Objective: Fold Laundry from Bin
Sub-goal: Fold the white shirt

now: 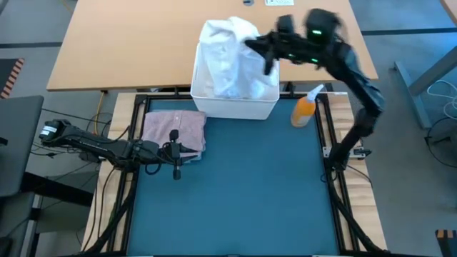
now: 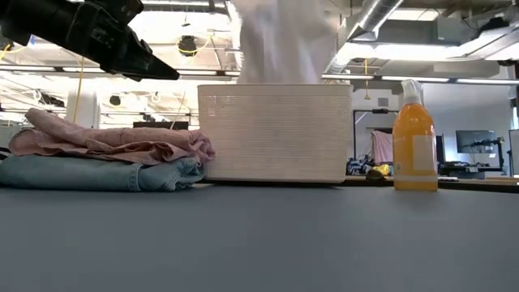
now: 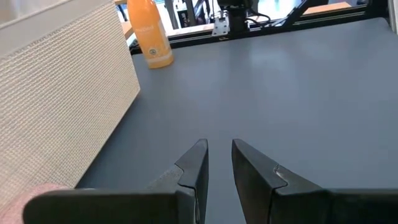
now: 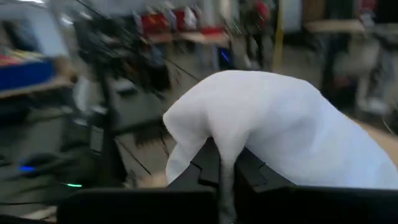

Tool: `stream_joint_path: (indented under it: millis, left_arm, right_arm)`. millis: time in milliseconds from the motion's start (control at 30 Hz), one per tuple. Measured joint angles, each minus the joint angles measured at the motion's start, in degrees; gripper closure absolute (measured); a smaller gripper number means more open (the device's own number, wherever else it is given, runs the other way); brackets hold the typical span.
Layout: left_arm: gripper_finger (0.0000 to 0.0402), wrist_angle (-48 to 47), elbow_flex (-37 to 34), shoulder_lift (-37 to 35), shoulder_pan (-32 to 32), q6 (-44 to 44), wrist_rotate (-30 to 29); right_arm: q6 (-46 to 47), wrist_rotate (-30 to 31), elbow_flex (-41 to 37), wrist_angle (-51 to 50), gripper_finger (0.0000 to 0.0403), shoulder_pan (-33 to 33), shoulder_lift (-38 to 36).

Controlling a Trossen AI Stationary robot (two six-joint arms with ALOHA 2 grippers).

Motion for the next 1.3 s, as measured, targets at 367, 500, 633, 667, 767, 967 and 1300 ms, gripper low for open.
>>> stream_joint_path:
  millis: [367,500,633,667,767,967,1300]
  left_arm:
    - [0.0341,2.0,0.0,0.0,0.0,-1.8,0.0]
    - [0.0341,2.0,0.0,0.0,0.0,-3.0,0.0]
    - [0.0341,2.0,0.0,0.0,0.0,-7.4,0.0]
    - [0.0341,2.2,0.0,0.0,0.0,-9.4,0.1]
    - [0.0341,2.2,0.1,0.0,-0.1,-15.5,2.0]
    - [0.0341,4.6,0.1,0.0,-4.4,-19.1,6.1]
    - [0.0341,13.7,0.2,-0.1,-15.8,-16.3,1.1]
  right_arm:
    - [-11.4,-0.9,0.0,4.7,0.0376,25.3,-13.4]
    - [-14.1,-0.9,0.1,2.8,0.0375,34.9,-15.6]
    - [-12.6,7.0,0.1,-9.6,0.0376,41.1,-16.4]
    - [-11.2,9.5,-0.2,-13.4,0.0376,42.1,-16.2]
    - [-6.6,14.7,-4.1,-19.1,0.0376,44.4,-16.0]
    - [-2.2,15.7,-22.9,-10.6,0.0376,47.8,-18.9]
    - [8.1,15.0,-69.6,32.1,0.0351,43.4,-23.4]
